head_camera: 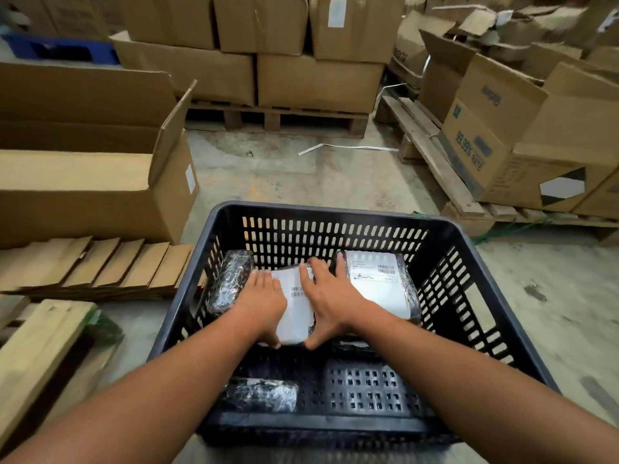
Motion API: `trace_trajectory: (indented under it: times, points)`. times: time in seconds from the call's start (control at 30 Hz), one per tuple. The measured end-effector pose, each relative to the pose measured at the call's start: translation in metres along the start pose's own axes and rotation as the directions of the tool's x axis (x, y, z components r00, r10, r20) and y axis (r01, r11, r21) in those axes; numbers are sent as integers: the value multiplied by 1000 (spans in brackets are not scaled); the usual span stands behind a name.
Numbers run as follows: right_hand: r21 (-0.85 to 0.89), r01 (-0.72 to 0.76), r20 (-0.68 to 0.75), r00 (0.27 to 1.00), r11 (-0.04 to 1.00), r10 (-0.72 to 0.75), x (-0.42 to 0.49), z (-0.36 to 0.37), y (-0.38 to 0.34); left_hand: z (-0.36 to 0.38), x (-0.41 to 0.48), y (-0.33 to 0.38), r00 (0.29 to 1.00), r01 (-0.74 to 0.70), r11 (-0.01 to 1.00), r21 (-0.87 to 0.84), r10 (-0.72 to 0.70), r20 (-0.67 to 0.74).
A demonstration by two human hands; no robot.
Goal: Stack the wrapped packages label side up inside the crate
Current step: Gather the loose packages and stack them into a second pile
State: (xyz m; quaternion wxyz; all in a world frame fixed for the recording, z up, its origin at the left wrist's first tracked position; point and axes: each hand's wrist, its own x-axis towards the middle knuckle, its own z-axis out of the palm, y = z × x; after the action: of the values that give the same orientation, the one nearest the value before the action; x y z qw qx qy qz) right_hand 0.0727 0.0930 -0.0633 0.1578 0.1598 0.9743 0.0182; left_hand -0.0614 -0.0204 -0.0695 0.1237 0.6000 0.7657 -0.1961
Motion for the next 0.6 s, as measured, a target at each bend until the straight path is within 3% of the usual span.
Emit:
trace_trajectory:
  times: [0.13,0.3,0.47,0.6]
  points:
    - [-228,50,73,997,972,-34,12,8,-4,20,9,8,999,-13,990,-140,19,45]
    - [-385,6,183,981,923,70,23,12,-6,34,17,15,986,56,921,-386,10,167]
    - [-487,103,361,928,867,93,33,23,-17,41,25,11,993,69,917,-393,-26,114]
    - [-586,94,369,915,805,162,37,28,-21,46,31,13,994,71,928,-367,-36,103]
